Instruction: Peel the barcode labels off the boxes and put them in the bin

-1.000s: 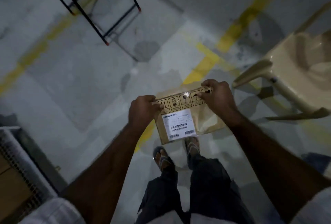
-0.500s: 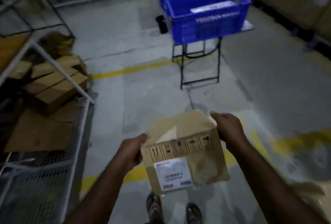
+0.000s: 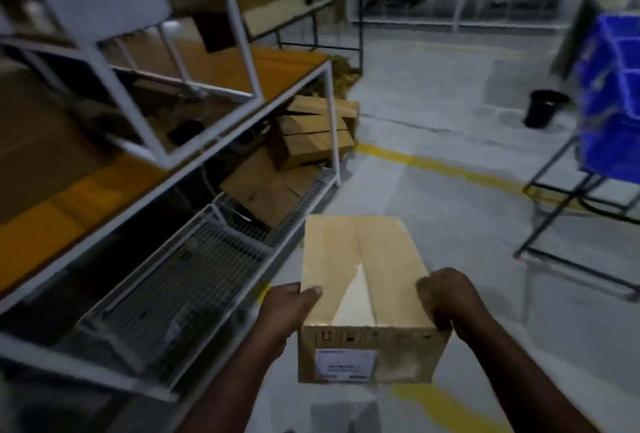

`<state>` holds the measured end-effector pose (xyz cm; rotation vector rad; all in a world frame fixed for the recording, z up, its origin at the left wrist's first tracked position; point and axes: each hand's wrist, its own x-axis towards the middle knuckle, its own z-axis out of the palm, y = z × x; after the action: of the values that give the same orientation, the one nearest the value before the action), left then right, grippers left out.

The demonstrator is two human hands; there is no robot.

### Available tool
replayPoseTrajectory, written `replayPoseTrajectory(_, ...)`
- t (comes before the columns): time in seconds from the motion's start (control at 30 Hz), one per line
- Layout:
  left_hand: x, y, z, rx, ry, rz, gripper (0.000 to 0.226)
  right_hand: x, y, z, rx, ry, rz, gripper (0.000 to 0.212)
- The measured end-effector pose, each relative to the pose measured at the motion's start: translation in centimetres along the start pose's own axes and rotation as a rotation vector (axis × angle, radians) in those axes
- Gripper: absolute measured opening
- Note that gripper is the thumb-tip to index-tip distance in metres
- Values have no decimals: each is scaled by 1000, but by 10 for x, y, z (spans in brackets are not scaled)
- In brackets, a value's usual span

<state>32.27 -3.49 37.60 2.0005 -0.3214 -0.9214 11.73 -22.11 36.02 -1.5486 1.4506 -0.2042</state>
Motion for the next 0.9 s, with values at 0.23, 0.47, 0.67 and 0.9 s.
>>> replayPoseTrajectory(0.23, 12, -8, -85, 317, 253, 364, 59, -6, -85, 117, 102, -220, -101, 61)
replayPoseTrajectory(0.47, 12, -12, -142, 290, 348, 418, 71, 19, -135, 186, 171, -282, -83, 102)
replayPoseTrajectory(0.67, 0, 0, -199, 185, 460, 483, 97, 2, -213, 228, 107, -327, -190, 101)
replayPoseTrajectory(0.9, -8, 45, -298, 424, 565, 651, 87, -39, -325, 298, 250, -669, -389, 49)
